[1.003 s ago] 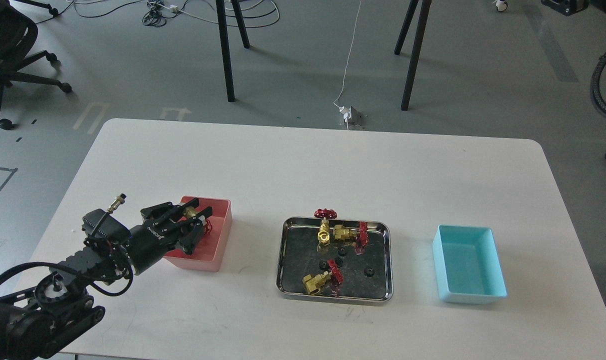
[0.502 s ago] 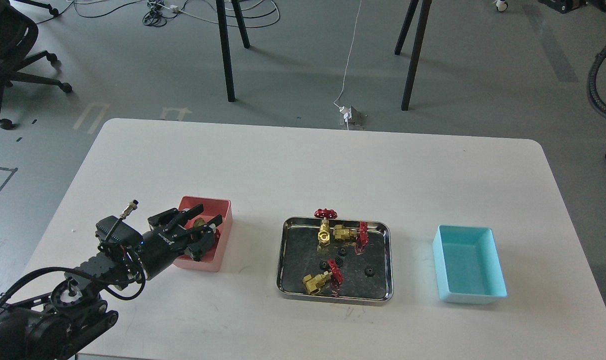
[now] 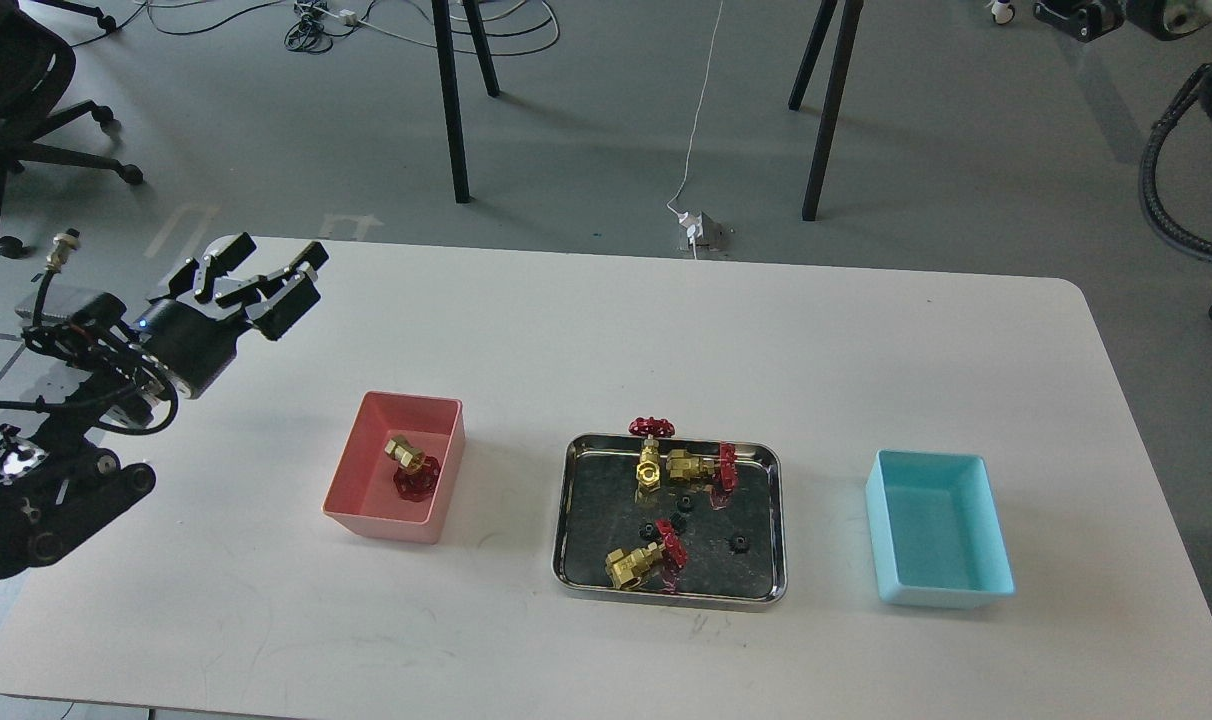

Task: Place valve in pink box and gear in blue box
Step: 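Open the left gripper and withdraw it from the pink box, then reach the right gripper into the tray toward a brass fitting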

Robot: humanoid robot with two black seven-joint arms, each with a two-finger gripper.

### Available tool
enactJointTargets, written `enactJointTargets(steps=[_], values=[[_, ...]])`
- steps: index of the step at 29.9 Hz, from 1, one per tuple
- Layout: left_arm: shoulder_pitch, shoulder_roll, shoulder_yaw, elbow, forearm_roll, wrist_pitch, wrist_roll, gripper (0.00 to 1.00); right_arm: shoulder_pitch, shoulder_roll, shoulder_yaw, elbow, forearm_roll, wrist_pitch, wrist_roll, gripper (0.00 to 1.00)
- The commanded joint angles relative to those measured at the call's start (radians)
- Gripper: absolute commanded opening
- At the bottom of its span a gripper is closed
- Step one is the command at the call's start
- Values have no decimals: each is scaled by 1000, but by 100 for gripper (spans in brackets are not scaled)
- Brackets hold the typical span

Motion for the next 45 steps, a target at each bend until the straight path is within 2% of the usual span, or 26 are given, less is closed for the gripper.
enactJointTargets(steps=[1,5,7,10,13,16,30,39,45], values=[[-121,12,1,4,-228,-125,-15,99,1,-1,-110,127,-163,6,4,99],[-245,15,0,32,-498,-329,-6,99,13,-30,-301,310,-402,15,59,99],[-291,14,1,56,-594,-372,-5,99,28,-44,-402,400,-552,15,85,99],[-334,11,1,92,-641,-382,-3,99,63,-45,-599,493,-801,17,133,99],[-359,9,0,124,-645,-383,-3,99,99,-36,-790,502,-982,17,190,99],[-379,7,-2,158,-645,-383,-3,99,113,-13,-881,499,-1070,17,220,99],[-414,4,-4,179,-646,-373,-3,99,91,363,-982,234,-1128,12,233,98],[-414,6,-4,179,-646,-373,-5,99,73,473,-1011,153,-1127,6,263,95],[-417,7,-11,179,-646,-373,-5,99,50,522,-1027,105,-1128,4,311,85]])
